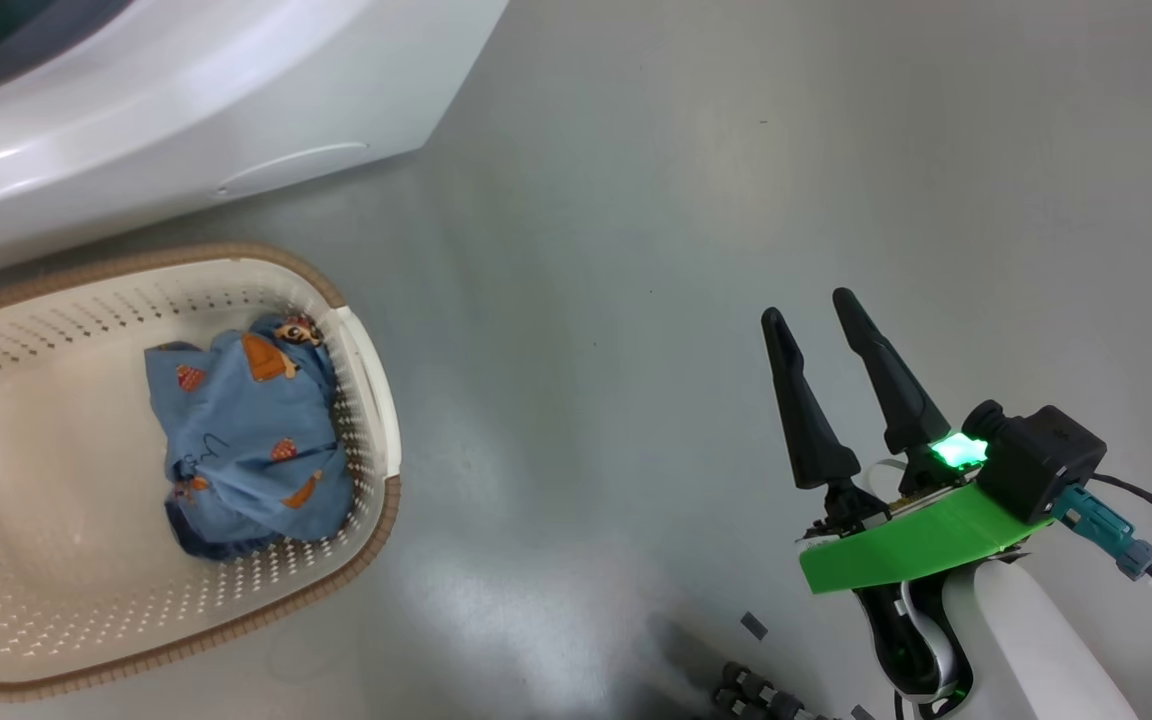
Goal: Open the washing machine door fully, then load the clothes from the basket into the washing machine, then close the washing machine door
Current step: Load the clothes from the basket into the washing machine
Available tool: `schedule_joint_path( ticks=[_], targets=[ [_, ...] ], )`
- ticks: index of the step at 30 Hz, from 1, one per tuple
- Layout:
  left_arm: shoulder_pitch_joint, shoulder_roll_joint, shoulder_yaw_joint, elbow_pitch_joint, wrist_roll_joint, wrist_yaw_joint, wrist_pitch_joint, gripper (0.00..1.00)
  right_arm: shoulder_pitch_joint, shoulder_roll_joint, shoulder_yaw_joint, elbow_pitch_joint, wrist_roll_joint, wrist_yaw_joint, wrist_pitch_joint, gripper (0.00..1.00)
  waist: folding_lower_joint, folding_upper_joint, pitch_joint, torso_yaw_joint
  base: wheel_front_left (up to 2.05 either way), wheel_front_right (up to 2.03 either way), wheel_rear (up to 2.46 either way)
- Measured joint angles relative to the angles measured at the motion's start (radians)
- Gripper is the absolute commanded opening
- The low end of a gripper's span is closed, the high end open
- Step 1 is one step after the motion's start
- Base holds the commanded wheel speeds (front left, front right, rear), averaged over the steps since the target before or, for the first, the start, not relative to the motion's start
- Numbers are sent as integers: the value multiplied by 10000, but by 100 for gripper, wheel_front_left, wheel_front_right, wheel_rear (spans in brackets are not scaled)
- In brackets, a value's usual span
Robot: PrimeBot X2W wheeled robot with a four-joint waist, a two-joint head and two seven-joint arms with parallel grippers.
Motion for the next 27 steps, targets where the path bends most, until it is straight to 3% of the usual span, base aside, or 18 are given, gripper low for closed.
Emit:
schedule_joint_path(
  ticks=[8,27],
  targets=[
    [-35,-92,-232,782,69,320,1494,100,-14,2,12,79,0,0,0,100,0,0,-164,61,0,0,0],
    [1104,-683,-140,1058,-619,-19,794,100,-207,-2,-351,550,-215,0,0,100,-2,0,-1189,485,0,0,0]
  ],
)
